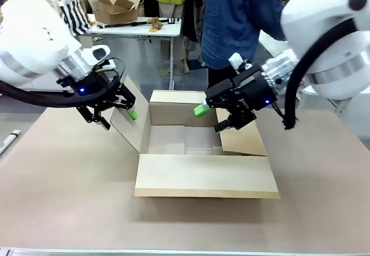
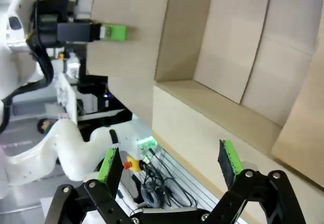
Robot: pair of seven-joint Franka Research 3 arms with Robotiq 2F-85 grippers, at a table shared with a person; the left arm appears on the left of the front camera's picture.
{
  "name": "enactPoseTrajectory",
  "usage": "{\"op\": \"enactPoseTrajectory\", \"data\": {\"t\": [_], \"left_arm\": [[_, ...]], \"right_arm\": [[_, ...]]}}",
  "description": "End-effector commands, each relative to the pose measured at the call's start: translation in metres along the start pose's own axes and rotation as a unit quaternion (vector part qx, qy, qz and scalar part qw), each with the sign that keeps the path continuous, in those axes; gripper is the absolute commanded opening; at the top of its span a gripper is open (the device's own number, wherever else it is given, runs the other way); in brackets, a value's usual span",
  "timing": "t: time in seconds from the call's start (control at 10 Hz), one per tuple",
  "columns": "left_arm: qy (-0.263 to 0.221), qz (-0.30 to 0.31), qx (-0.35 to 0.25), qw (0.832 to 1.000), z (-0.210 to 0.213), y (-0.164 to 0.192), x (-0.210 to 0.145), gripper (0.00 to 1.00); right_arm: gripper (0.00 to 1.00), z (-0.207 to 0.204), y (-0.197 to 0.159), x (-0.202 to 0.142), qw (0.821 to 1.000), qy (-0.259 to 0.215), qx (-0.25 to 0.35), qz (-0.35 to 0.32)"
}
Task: Pack the gift set into the box.
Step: Place both hands on the side flaps of the Package Box and spread them outward.
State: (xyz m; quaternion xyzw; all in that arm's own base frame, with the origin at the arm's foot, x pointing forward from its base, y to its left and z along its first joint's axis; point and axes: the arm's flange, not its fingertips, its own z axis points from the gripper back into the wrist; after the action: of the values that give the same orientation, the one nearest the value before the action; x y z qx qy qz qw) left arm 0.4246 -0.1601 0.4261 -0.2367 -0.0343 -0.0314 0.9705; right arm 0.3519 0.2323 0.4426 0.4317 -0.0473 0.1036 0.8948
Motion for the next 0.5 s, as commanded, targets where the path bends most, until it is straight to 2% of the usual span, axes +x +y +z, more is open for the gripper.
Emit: {"op": "enactPoseTrajectory", "data": {"t": [0.0,0.1,0.3,0.4], "left_arm": [[-0.004,0.001,0.007,1.000,0.001,-0.001,0.001,1.00],[-0.004,0.001,0.007,1.000,0.001,-0.001,0.001,1.00],[-0.004,0.001,0.007,1.000,0.001,-0.001,0.001,1.00],[-0.004,0.001,0.007,1.000,0.001,-0.001,0.001,1.00]], "right_arm": [[1.00,0.001,0.002,-0.003,1.000,-0.002,0.000,0.002],[1.00,-0.010,0.019,0.000,0.985,0.024,-0.159,-0.063],[1.00,-0.030,0.072,0.032,0.946,-0.017,-0.318,-0.058],[1.00,-0.041,0.086,0.048,0.924,-0.016,-0.379,-0.057]]}}
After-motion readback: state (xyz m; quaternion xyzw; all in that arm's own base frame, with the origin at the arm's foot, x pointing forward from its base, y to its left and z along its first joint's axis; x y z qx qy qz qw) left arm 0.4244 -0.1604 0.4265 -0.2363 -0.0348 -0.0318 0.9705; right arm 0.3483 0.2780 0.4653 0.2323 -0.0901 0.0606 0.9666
